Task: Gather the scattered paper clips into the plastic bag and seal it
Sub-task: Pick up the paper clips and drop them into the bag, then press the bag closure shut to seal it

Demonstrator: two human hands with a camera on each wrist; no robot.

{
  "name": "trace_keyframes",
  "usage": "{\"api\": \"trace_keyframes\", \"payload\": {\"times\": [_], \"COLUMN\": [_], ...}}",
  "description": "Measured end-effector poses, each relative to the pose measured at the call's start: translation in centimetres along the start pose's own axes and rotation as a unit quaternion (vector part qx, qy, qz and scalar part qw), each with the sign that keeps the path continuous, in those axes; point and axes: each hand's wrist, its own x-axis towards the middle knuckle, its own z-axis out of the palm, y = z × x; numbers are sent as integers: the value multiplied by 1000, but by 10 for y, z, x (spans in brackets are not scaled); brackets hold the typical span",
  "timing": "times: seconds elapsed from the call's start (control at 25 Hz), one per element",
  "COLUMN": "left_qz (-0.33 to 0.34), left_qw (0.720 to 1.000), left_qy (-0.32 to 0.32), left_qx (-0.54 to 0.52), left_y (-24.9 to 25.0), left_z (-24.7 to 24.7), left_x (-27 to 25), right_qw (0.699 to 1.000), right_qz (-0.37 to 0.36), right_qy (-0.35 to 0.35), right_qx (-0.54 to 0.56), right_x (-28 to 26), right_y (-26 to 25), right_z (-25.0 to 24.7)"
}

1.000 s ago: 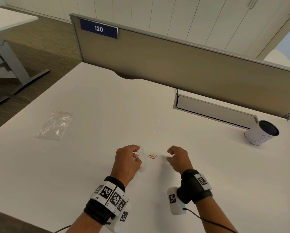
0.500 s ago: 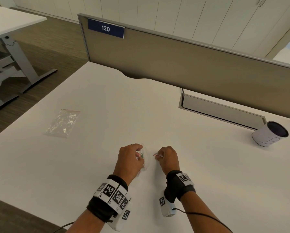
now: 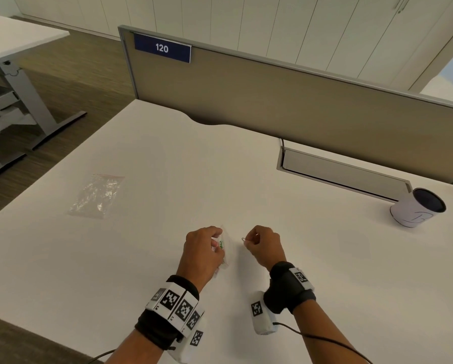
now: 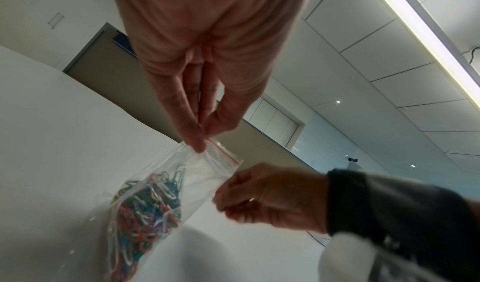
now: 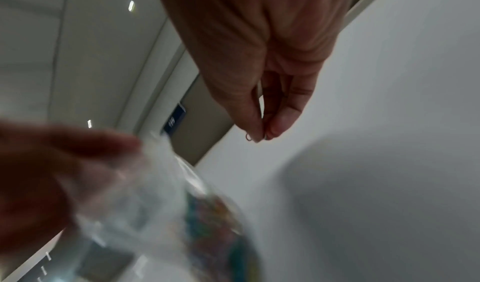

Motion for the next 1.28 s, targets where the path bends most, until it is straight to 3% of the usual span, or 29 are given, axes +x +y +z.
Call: {"api": "trace_keyframes", "payload": {"times": [0.08, 0.16, 0.24, 0.4, 0.52, 0.76, 0.96, 1.08, 1.28], "left_qz": [-3, -10, -20, -30, -32, -23, -24, -21, 44], "left_qw": [1000, 1000, 1000, 999, 999, 1000, 997, 996, 994], "left_qy": [-2, -4, -8, -10, -6, 13, 51, 50, 63], "left_qx": [-3, -3, -2, -2, -2, -14, -50, -66, -78], "left_y": [1, 1, 3, 8, 7, 5, -3, -5, -8], "left_z": [1, 2, 3, 3, 0, -4, -11, -11, -20], "left_x": [1, 1, 2, 0, 0, 2, 7, 9, 12], "right_qw": [992, 981, 986, 990, 987, 987, 982, 981, 979], "right_qz": [-3, -40, -72, -75, -82, -127, -105, -143, -189], "right_qy": [-3, -61, -111, -108, -124, -70, -137, -84, -20], "right_qx": [123, 181, 104, -54, -54, -61, -76, -97, -78], "right_x": [-10, -20, -27, -28, -30, -40, -59, -58, -47], "right_y": [-19, -41, -58, -68, -66, -69, -58, -58, -64], "right_z": [-20, -35, -38, -20, -14, -21, -14, -6, -23]}}
